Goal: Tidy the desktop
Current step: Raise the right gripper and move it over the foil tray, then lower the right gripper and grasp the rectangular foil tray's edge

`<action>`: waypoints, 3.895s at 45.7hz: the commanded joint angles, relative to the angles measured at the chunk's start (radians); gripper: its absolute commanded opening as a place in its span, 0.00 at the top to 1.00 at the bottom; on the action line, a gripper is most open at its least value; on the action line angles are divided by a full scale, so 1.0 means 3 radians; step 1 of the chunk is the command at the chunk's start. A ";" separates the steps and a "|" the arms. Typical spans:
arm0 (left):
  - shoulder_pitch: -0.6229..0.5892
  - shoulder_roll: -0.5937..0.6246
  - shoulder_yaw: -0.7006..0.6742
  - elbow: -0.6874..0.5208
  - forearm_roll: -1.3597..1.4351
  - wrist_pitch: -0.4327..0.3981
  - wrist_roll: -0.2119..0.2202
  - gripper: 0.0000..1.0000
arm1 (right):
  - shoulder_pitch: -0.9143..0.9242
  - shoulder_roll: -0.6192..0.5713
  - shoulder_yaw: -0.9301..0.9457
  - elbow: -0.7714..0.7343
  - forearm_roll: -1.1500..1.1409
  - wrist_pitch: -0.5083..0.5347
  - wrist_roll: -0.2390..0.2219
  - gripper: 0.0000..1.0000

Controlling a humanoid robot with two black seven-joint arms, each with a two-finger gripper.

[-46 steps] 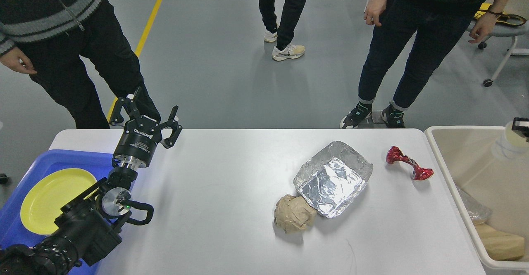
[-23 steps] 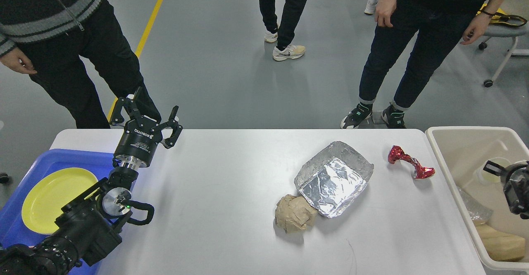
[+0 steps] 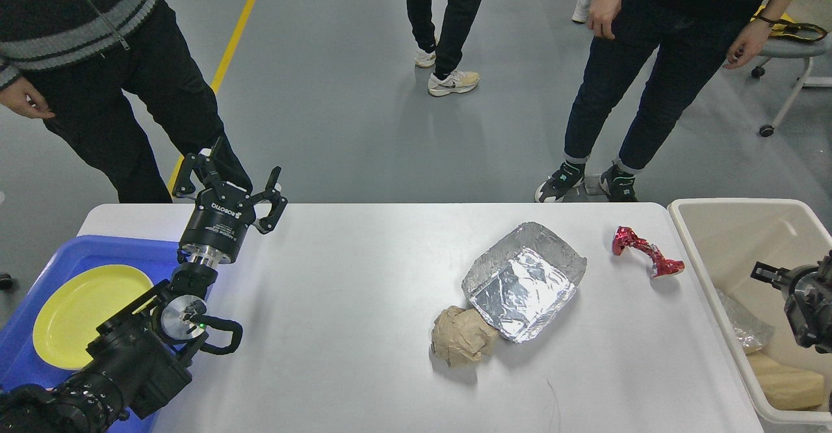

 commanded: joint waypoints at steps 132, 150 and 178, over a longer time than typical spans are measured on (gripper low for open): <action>0.0005 0.0010 0.0000 0.0000 -0.0002 -0.0003 0.0000 0.00 | 0.2061 0.0349 0.0295 0.4973 0.1058 -0.2290 -0.0331 0.01; 0.0005 0.0010 0.0000 0.0000 -0.0002 0.0002 0.0000 0.00 | 0.2036 0.0349 0.0336 0.4988 0.1058 -0.2336 -0.0331 0.00; 0.0010 0.0010 0.0000 0.0000 -0.0002 -0.0003 0.0000 0.00 | 0.1923 0.0364 0.0510 0.5019 0.1063 -0.2352 -0.0336 0.00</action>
